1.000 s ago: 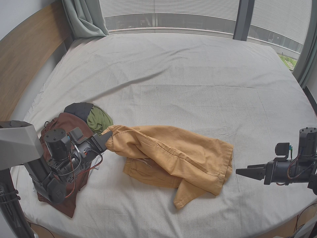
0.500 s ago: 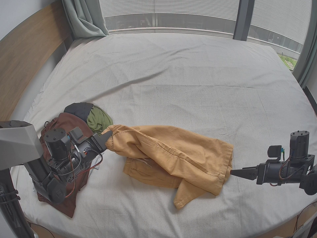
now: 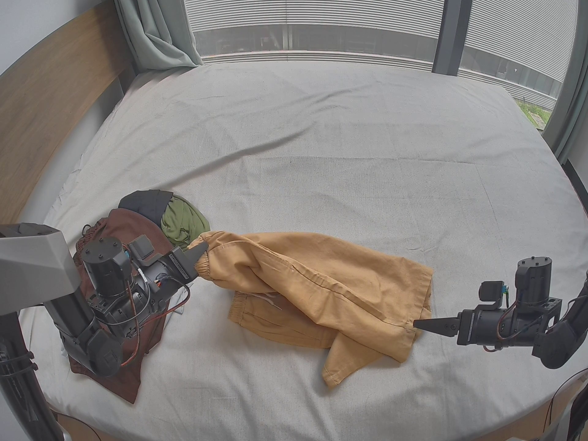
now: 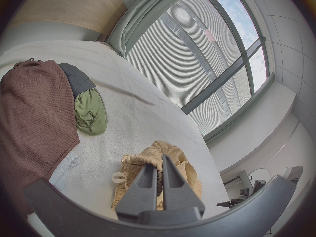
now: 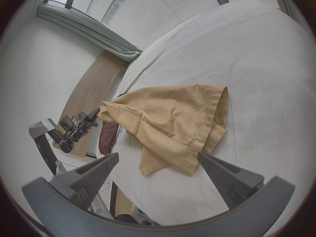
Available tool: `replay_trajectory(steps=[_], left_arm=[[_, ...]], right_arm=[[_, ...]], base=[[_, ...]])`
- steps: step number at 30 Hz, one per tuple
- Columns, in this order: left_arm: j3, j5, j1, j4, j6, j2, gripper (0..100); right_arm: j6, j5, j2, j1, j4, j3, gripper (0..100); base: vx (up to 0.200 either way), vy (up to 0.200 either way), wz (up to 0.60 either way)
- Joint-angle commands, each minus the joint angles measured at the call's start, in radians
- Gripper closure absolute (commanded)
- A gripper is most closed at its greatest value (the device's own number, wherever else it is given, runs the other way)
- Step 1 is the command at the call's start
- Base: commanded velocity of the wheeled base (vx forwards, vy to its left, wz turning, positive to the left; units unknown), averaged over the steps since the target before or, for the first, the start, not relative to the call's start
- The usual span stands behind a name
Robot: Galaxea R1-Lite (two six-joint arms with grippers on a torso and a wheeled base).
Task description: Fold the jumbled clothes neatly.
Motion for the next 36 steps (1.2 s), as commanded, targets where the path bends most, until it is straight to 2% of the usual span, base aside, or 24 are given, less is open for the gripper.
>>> replay_trajectory(steps=[1, 10, 17, 27, 31, 36], left_arm=[[0.0, 0.0, 0.0, -0.001, -0.001, 0.002, 100], [0.0, 0.0, 0.0, -0.001, 0.0, 0.003, 100], [0.0, 0.0, 0.002, -0.001, 0.0, 0.0, 100], [0.0, 0.0, 0.0, -0.001, 0.0, 0.0, 100], [0.0, 0.0, 0.0, -0.001, 0.0, 0.002, 100], [0.0, 0.0, 0.0, -0.001, 0.0, 0.0, 100]], right_arm=[[0.002, -0.001, 0.097, 0.002, -0.051, 0.014, 0], [0.011, -0.009, 0.241, 0.005, -0.236, 0.048, 0], [0.075, -0.013, 0.329, 0.012, -0.354, 0.05, 0], [0.078, -0.044, 0.465, 0.014, -0.518, 0.051, 0], [0.086, -0.044, 0.485, 0.016, -0.52, 0.039, 0], [0.138, -0.048, 0.499, 0.043, -0.52, -0.001, 0]], base=[[0.0, 0.0, 0.0], [0.0, 0.0, 0.0], [0.0, 0.0, 0.0], [0.0, 0.0, 0.0], [0.0, 0.0, 0.0], [0.0, 0.0, 0.0]])
